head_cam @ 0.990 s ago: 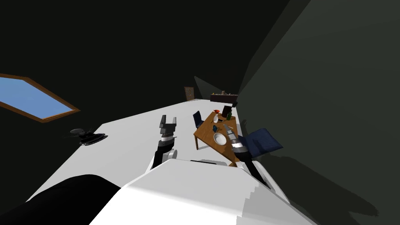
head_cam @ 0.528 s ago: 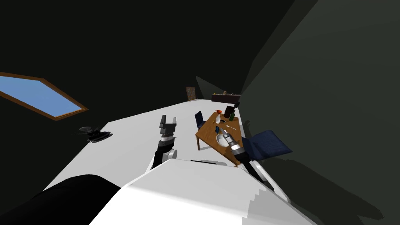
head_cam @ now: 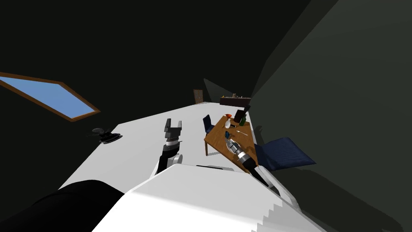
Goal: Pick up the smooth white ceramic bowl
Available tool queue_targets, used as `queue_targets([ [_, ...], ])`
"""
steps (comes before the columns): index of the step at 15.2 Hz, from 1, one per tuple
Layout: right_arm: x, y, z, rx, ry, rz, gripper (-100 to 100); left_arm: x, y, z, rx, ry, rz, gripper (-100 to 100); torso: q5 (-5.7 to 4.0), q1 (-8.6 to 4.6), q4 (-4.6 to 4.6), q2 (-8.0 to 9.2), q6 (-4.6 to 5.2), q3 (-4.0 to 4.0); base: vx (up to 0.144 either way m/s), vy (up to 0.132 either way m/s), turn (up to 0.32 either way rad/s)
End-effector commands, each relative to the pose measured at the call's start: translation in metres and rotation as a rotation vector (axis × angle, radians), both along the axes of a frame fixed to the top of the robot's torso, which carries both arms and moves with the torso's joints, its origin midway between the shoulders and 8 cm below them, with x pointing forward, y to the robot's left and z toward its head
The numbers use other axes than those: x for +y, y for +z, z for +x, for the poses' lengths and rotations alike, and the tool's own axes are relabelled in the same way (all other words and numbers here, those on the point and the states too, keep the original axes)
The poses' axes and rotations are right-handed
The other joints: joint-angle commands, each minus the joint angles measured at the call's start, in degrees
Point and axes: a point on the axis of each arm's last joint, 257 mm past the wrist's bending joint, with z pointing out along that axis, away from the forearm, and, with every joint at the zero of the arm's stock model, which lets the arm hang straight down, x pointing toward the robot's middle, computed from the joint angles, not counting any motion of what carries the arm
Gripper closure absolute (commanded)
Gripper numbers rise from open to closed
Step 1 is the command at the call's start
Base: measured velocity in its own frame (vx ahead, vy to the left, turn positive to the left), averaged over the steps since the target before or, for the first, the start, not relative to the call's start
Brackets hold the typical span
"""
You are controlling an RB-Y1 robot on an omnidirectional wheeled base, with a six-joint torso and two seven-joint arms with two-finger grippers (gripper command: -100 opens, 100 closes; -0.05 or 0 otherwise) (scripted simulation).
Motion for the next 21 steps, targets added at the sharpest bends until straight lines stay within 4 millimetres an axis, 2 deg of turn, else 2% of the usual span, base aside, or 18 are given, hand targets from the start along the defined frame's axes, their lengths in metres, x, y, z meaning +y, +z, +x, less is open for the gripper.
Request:
queue_targets([
  [1,-0.008,-0.032,-0.006,0.046,0.02,-0.118,-100,0.0,0.0,0.0,0.0,0.0,0.0,0,0.0,0.0,0.0,0.0,0.0,0.0,0.033,0.078,0.077],
  [2,-0.008,-0.034,-0.006,0.047,0.021,-0.123,-100,0.0,0.0,0.0,0.0,0.0,0.0,0,0.0,0.01,0.0,0.0,0.0,0.0,0.03,0.073,0.062],
  [3,-0.017,-0.056,-0.011,0.079,0.036,-0.206,-100,0.0,0.0,0.0,0.0,0.0,0.0,0,0.0,0.01,0.0,0.01,0.0,0.01,0.033,0.08,0.07],
  [4,-0.017,-0.057,-0.011,0.078,0.038,-0.212,-100,0.0,0.0,0.0,0.0,0.0,0.0,0,0.01,0.02,0.0,0.01,0.0,0.0,0.028,0.071,0.057],
  [5,-0.027,-0.078,-0.017,0.108,0.055,-0.293,-100,0.0,0.0,0.0,0.0,0.0,0.0,0,0.0,0.01,0.0,0.02,0.0,0.01,0.028,0.067,0.072],
  [6,-0.028,-0.079,-0.017,0.108,0.057,-0.302,-100,0.0,0.0,0.0,0.0,0.0,0.0,0,-0.01,-0.01,0.0,0.02,0.0,0.01,0.034,0.066,0.067],
  [7,-0.041,-0.1,-0.023,0.139,0.074,-0.385,-100,0.0,0.0,0.0,0.0,0.0,0.0,0,0.0,-0.02,0.0,0.02,0.01,0.01,0.035,0.073,0.09],
  [8,-0.04,-0.101,-0.024,0.137,0.076,-0.393,-100,0.0,0.0,0.0,0.0,0.0,0.0,0,0.0,0.0,0.0,0.02,0.0,0.01,0.036,0.071,0.064],
  [9,-0.054,-0.12,-0.03,0.164,0.096,-0.476,-100,0.0,0.0,0.0,0.0,0.0,0.0,0,0.0,0.0,0.0,0.01,0.01,0.01,0.041,0.081,0.07],
  [10,-0.055,-0.122,-0.031,0.166,0.097,-0.483,-100,0.0,0.0,0.0,0.0,0.0,0.0,0,0.0,0.02,0.0,0.0,0.0,0.0,0.04,0.078,0.059],
  [11,-0.07,-0.141,-0.039,0.195,0.117,-0.568,-100,0.0,0.0,0.0,0.0,0.0,0.0,0,0.01,0.03,0.0,-0.01,0.0,0.0,0.041,0.082,0.081],
  [13,-0.071,-0.141,-0.039,0.194,0.119,-0.573,-100,0.0,0.0,0.0,0.0,0.0,0.0,0,0.02,0.03,0.0,0.0,0.01,0.0,0.027,0.061,0.038],
  [14,-0.085,-0.156,-0.046,0.214,0.145,-0.66,-100,0.0,0.0,0.0,0.0,0.0,0.0,0,0.0,-0.04,0.01,0.04,0.01,0.02,0.017,0.05,0.051],
  [15,-0.088,-0.159,-0.047,0.221,0.142,-0.663,-100,0.0,0.0,0.0,0.0,0.0,0.0,0,-0.01,-0.07,0.01,0.07,0.02,0.04,0.021,0.053,0.056],
  [18,-0.12,-0.185,-0.063,0.259,0.195,-0.831,-100,0.0,0.0,0.0,0.0,0.0,0.0,0,0.0,-0.03,0.01,0.02,0.01,0.01,0.038,0.069,0.078],
  [20,-0.126,-0.19,-0.066,0.274,0.191,-0.837,-100,0.0,0.0,0.0,0.0,0.0,0.0,0,0.0,0.0,0.01,0.04,0.02,0.02,0.026,0.058,0.025],
  [21,-0.146,-0.203,-0.075,0.299,0.217,-0.922,-100,0.0,0.0,0.0,0.0,0.0,0.0,0,0.0,-0.05,0.01,0.06,0.02,0.03,0.028,0.055,0.047],
])
